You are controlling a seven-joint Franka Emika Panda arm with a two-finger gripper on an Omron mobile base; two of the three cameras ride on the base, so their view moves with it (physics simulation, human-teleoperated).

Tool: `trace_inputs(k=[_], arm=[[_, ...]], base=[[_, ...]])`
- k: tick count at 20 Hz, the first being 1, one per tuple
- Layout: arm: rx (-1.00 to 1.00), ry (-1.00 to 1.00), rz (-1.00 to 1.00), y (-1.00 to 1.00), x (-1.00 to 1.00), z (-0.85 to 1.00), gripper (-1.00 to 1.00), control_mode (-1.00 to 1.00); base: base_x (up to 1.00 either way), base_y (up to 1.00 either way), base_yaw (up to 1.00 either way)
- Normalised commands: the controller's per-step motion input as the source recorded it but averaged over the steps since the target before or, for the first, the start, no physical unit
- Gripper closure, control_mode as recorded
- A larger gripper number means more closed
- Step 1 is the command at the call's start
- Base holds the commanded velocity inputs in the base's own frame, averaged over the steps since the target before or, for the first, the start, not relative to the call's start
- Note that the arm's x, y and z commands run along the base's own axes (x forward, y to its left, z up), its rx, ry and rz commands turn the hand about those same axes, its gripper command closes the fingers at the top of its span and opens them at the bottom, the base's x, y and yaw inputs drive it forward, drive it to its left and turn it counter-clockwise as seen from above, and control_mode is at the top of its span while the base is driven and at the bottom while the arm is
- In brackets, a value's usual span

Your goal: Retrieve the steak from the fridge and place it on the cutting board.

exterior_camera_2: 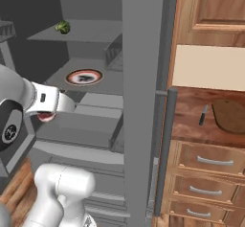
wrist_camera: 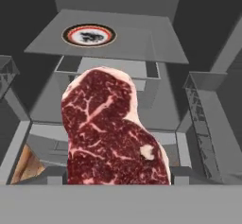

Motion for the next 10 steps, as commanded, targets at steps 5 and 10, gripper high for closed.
trace_inputs(k=[5, 10], arm=[[0.0, 0.0, 0.0, 0.0, 0.0, 0.0, 1.0, 1.0], [0.0, 0.0, 0.0, 0.0, 0.0, 0.0, 1.0, 1.0]], base=[[-1.0, -0.21, 0.01], [-0.6, -0.68, -0.15]])
